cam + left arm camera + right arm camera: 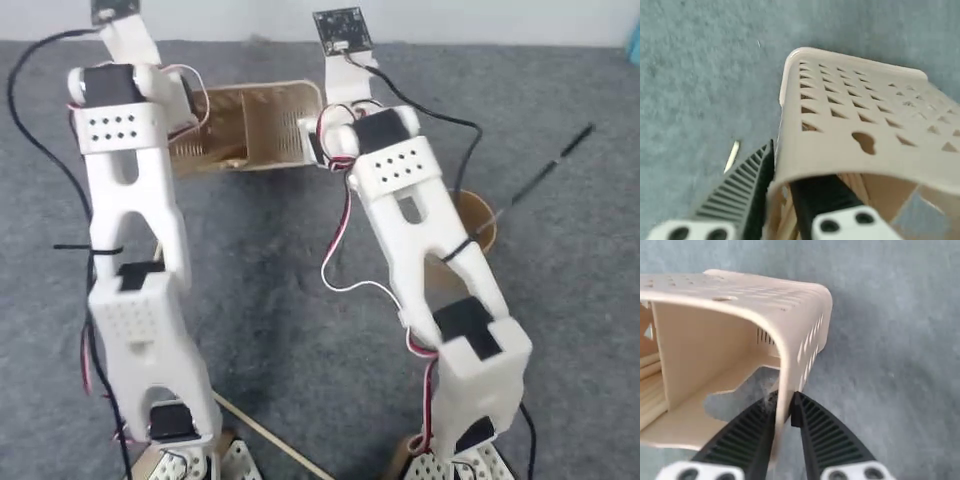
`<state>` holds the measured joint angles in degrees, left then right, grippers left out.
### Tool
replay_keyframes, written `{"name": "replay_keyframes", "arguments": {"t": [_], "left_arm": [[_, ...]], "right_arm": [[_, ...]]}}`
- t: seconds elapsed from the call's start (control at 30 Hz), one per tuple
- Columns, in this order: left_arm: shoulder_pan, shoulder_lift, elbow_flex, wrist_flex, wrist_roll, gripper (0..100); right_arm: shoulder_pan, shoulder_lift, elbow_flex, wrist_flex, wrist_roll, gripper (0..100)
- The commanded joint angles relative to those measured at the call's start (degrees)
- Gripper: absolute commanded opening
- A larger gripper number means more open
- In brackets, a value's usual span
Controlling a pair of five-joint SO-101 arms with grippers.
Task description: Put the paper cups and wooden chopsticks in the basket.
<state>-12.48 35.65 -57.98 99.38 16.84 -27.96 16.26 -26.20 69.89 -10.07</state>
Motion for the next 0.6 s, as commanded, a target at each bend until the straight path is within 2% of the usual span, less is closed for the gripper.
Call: {"name": "replay_keyframes", "arguments": {"t": [0.0, 0.27, 0.47, 0.57], "left_arm": [[3.25, -18.37, 16.22, 1.32, -5.1, 1], [5.36, -38.24, 34.77, -0.53, -5.63, 1], [2.46, -40.26, 38.11, -2.73, -5.89, 1], [2.46, -40.62, 38.02, -2.73, -9.76, 2]], "right_arm": [[0.75, -9.19, -1.14, 6.81, -0.18, 0.6], [0.75, -18.77, -1.14, 21.58, -0.09, 0.6], [0.84, -21.58, -1.14, 30.29, -0.09, 0.6], [0.75, -21.58, -0.97, 32.57, -0.26, 0.6]]}}
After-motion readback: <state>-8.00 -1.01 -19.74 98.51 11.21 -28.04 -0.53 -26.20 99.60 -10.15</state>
